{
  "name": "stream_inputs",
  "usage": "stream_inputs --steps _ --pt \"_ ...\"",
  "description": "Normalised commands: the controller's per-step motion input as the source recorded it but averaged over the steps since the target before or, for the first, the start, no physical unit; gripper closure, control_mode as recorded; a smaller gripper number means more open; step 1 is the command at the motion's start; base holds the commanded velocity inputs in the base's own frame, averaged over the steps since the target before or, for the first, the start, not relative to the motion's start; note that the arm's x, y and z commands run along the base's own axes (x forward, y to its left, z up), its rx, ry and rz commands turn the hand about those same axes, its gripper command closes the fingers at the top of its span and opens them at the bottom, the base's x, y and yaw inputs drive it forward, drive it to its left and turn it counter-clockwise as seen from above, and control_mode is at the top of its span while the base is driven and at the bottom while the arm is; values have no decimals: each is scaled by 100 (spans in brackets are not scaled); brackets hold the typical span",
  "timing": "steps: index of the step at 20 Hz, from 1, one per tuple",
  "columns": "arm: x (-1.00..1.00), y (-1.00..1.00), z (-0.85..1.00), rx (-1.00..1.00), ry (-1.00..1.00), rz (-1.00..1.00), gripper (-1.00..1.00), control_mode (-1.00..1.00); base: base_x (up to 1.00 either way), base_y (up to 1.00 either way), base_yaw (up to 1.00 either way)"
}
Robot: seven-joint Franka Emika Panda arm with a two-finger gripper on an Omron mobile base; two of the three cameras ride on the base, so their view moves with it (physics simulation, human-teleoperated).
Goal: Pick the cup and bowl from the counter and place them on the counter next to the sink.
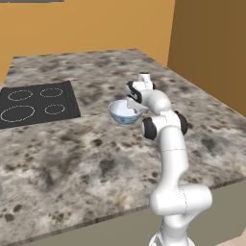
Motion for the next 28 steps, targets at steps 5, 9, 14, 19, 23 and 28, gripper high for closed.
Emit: stream_inputs --steps 5,9,14,19,23,28 --pt "0 0 0 0 0 0 100 -100 0 0 0" --pt "-1 0 0 0 0 0 100 -100 0 0 0" --pt "-48 0 22 0 0 0 100 -100 0 0 0" --pt "-99 -6 53 0 0 0 100 -100 0 0 0" --pt "-100 -10 41 0 0 0 100 -100 0 0 0" --pt "-95 0 21 0 -3 0 100 -100 0 0 0"
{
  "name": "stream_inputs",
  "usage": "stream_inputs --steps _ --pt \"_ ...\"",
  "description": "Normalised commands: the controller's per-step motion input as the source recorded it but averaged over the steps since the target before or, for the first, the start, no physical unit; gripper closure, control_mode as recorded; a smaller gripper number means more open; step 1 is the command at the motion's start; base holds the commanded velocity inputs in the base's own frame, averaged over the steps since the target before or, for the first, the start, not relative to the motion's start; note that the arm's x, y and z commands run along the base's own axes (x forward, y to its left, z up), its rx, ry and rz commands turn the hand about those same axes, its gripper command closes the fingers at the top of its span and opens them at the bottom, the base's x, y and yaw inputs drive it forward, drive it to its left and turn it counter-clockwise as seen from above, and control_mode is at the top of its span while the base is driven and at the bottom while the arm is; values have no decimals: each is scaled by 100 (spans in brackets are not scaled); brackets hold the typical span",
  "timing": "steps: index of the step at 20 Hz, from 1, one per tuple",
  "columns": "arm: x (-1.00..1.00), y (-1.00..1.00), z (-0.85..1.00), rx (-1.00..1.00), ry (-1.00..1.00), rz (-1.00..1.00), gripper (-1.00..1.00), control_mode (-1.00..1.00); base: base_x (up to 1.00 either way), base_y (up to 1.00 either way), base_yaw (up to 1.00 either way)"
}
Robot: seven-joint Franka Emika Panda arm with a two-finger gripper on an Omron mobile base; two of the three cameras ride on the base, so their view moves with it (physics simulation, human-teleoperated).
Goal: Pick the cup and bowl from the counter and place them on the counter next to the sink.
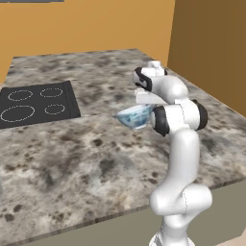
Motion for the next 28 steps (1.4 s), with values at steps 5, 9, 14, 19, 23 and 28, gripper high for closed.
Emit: stream_inputs --steps 5,9,14,19,23,28 --pt "-98 0 11 2 -24 8 100 -100 0 0 0" --pt "-68 0 17 8 -43 20 100 -100 0 0 0" --pt "-33 0 30 13 -36 24 100 -100 0 0 0" --pt "-60 0 62 12 -6 17 100 -100 0 0 0" --pt "-46 -5 83 10 10 16 100 -100 0 0 0" --pt "-59 -1 45 7 17 16 100 -100 0 0 0"
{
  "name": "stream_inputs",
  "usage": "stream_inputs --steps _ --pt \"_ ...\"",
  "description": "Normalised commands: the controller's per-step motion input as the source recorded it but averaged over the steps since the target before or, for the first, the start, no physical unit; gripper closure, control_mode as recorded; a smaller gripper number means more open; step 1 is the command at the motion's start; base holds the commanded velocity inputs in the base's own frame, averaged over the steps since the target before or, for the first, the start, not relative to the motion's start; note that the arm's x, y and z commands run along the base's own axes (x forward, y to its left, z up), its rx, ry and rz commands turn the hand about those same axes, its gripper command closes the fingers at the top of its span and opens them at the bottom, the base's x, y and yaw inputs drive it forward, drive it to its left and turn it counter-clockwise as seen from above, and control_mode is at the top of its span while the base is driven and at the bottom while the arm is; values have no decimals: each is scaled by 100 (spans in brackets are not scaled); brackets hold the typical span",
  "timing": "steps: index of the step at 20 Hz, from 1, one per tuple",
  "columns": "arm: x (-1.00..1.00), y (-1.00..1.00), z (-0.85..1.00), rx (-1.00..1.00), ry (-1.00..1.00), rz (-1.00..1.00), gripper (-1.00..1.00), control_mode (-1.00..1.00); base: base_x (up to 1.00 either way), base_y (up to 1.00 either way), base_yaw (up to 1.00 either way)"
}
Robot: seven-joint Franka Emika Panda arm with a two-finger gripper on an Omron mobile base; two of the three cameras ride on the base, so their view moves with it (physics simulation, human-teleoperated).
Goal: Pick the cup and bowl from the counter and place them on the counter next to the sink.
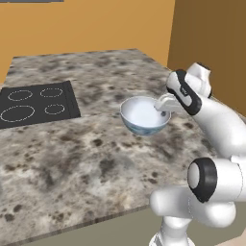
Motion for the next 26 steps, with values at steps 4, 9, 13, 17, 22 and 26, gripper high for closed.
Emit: stream_inputs --steps 4,9,13,17,22,26 --pt "-56 4 7 1 27 10 100 -100 0 0 0" --pt "-41 15 0 0 27 5 100 -100 0 0 0" --pt "-9 5 0 0 1 0 100 -100 0 0 0" --pt "0 1 0 0 -11 0 100 -100 0 0 0" --pt "0 0 0 0 -5 0 100 -100 0 0 0" --pt "0 0 0 0 0 0 100 -100 0 0 0"
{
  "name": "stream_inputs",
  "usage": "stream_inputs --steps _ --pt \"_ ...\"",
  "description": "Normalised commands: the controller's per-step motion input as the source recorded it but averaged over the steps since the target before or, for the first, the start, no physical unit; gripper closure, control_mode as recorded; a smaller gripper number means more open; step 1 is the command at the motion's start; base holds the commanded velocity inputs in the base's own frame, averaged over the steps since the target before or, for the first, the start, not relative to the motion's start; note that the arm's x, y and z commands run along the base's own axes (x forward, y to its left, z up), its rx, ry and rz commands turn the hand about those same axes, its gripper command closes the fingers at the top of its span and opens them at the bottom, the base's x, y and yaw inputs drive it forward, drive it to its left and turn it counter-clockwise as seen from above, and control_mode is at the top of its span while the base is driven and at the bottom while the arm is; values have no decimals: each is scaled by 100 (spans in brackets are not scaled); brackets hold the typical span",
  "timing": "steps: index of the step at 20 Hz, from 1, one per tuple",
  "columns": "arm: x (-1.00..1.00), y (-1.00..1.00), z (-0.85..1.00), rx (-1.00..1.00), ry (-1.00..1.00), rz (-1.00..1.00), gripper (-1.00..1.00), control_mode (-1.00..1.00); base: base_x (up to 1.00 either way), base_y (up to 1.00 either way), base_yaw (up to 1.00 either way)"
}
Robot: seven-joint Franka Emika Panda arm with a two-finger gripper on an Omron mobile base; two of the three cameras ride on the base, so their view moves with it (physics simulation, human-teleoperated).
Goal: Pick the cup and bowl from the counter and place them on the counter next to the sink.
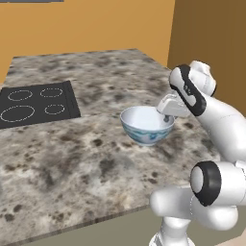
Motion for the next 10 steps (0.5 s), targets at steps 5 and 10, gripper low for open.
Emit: stream_inputs --steps 5,10 --pt "0 0 0 0 0 0 100 -100 0 0 0" --pt "0 0 0 0 0 0 100 100 -57 18 3"
